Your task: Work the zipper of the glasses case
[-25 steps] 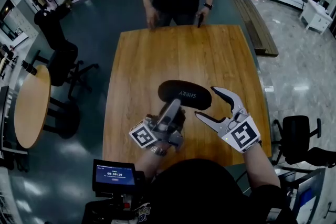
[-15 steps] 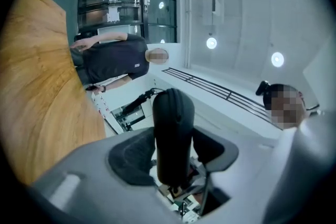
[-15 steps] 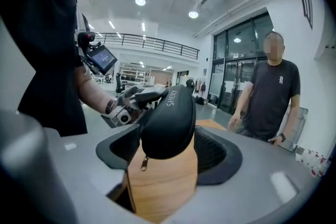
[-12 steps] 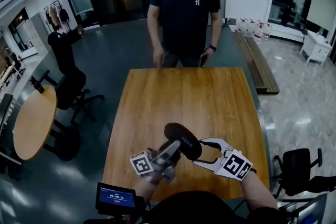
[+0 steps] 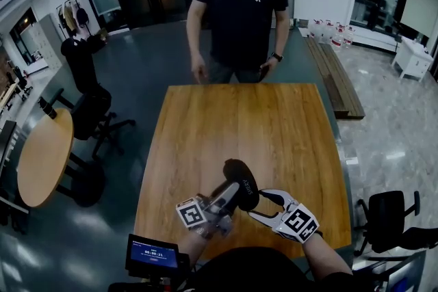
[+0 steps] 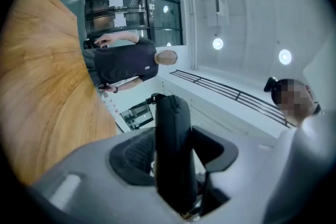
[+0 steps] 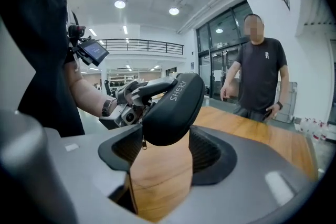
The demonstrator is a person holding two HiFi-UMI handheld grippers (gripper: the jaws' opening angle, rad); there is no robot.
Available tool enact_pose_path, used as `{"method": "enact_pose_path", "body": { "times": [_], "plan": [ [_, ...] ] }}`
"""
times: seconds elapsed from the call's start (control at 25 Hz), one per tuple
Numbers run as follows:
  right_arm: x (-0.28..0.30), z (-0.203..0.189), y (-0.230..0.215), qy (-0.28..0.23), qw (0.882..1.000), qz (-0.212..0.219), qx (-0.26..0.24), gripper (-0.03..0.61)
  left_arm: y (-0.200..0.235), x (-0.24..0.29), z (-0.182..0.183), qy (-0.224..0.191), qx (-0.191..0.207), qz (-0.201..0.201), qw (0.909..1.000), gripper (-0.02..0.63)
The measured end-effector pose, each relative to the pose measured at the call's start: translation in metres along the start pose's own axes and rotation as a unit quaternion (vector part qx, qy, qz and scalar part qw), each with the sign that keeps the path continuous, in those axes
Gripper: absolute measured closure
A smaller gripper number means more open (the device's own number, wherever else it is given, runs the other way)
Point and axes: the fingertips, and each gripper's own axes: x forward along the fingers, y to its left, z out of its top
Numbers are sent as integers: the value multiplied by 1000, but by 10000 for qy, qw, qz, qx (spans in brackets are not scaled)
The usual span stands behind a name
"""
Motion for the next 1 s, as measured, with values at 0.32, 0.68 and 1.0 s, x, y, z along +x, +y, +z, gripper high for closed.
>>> {"method": "enact_pose_path", "body": {
  "times": [0.32,0.68,1.0],
  "plan": [
    [8,-91,6,774,9945,480,516,320,75,-40,-63,405,-941,742,9920,399],
    [13,-143,-3,1281,9876,817,391,574,122,-59,-84,723,-901,1375,9837,400],
    [26,-172,-36,1352,9823,133,1290,475,160,-68,-97,358,-1498,1828,9710,400]
  ]
}}
